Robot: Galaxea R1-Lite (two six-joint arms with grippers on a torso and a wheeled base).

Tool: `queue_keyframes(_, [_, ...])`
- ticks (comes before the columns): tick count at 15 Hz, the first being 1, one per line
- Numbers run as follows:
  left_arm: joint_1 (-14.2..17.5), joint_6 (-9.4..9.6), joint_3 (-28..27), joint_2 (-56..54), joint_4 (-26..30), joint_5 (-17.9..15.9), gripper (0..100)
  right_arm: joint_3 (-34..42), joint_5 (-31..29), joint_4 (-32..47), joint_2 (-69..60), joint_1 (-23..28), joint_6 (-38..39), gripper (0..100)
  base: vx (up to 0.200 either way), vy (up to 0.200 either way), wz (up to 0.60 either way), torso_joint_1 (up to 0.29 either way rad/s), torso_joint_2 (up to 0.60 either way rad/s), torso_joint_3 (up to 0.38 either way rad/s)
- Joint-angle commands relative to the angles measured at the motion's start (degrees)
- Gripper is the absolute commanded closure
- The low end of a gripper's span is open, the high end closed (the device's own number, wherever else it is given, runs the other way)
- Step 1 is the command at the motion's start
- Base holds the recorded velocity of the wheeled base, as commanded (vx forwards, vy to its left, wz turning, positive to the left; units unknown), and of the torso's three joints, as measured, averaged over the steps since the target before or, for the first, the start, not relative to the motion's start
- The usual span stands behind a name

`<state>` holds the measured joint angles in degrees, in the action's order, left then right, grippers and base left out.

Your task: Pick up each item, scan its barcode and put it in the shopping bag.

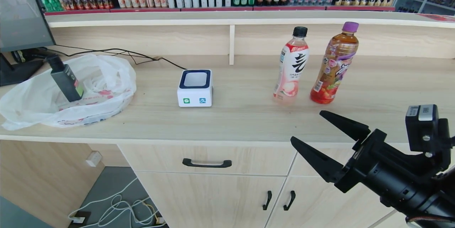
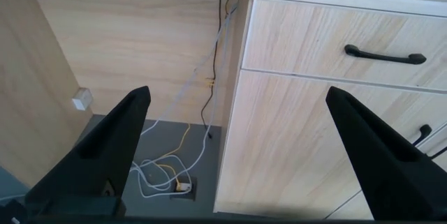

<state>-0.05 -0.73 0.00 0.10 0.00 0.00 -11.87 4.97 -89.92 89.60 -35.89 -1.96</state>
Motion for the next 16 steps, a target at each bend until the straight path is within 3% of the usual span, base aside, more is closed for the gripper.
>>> queue_keyframes(1, [-0.04,0.03,0.00,-0.01,0.00,0.00,0,-1.84,0.04,-0.08,1.72,0.56,0.20,0,0.000,0.000,0.00,0.000,0.00,0.000])
queue_keyframes(5, [-0.04,0.03,0.00,-0.01,0.00,0.00,0,-10.71,-0.23,-0.08,8.66,6.62,0.20,0,0.000,0.000,0.00,0.000,0.00,0.000])
queue_keyframes(9, [-0.04,-0.06,0.00,-0.01,0.00,0.00,0,-19.24,-3.39,-0.08,14.99,7.15,-0.23,0,0.000,0.000,0.00,0.000,0.00,0.000])
queue_keyframes(16, [-0.04,-0.15,0.00,-0.01,0.00,0.00,0,-22.76,-2.78,-0.08,18.77,8.73,0.20,0,0.000,0.000,0.00,0.000,0.00,0.000])
